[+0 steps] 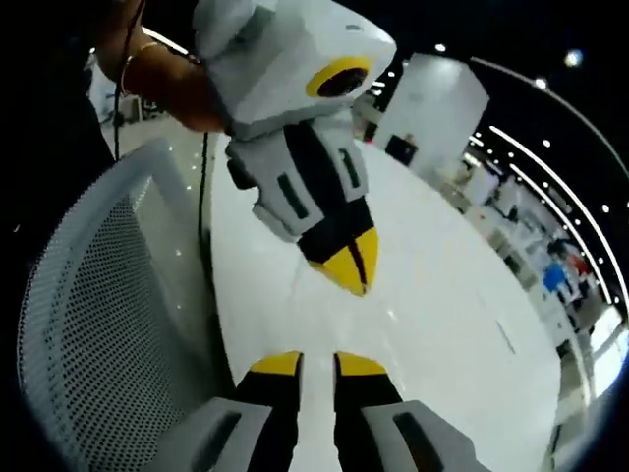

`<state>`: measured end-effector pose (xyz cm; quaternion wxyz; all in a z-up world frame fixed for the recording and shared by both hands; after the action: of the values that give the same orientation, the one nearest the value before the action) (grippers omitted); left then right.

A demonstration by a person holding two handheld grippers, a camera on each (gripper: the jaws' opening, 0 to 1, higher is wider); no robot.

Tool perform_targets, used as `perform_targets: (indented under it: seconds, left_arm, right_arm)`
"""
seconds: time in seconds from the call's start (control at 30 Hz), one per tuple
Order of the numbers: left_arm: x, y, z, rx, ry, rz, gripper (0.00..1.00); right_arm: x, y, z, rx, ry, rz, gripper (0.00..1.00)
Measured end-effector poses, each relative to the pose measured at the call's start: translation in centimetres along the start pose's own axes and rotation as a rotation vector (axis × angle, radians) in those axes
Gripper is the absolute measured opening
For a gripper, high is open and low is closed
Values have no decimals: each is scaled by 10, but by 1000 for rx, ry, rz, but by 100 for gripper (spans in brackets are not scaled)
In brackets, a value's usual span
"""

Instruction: Open the resealable bag by pulling the two sides of the seal apart until the entire bag opening is separated and visibly accessible.

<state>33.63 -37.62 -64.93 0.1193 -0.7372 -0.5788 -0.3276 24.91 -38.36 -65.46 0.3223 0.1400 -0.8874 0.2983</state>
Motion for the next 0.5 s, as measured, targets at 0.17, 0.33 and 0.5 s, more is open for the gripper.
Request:
perform_targets:
  seconds: [0.17,0.33,0.5]
  left_arm:
    - [-8,0,13,11,26,7,0]
    - [-18,6,20,17,42,1,0]
    - [-24,16,20,28,42,-20,0]
  right_arm:
    - [14,-1,7,-88,5,44,18]
    - [27,0,16,-166,15,81,23]
    - [40,1,24,-253,21,116,26]
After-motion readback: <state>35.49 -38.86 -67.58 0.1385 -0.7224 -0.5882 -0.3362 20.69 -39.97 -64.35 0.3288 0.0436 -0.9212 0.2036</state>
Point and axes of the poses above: the point that each gripper's makers call its tool centre point, and the gripper's own axes: x roughly backward along the fingers, y roughly to its left, z roughly out of its underside, the point moved 4 cm from there along x, roughly backward along the fingers, and after that the axes turned 15 degrees about x, right-handed, at the moved point
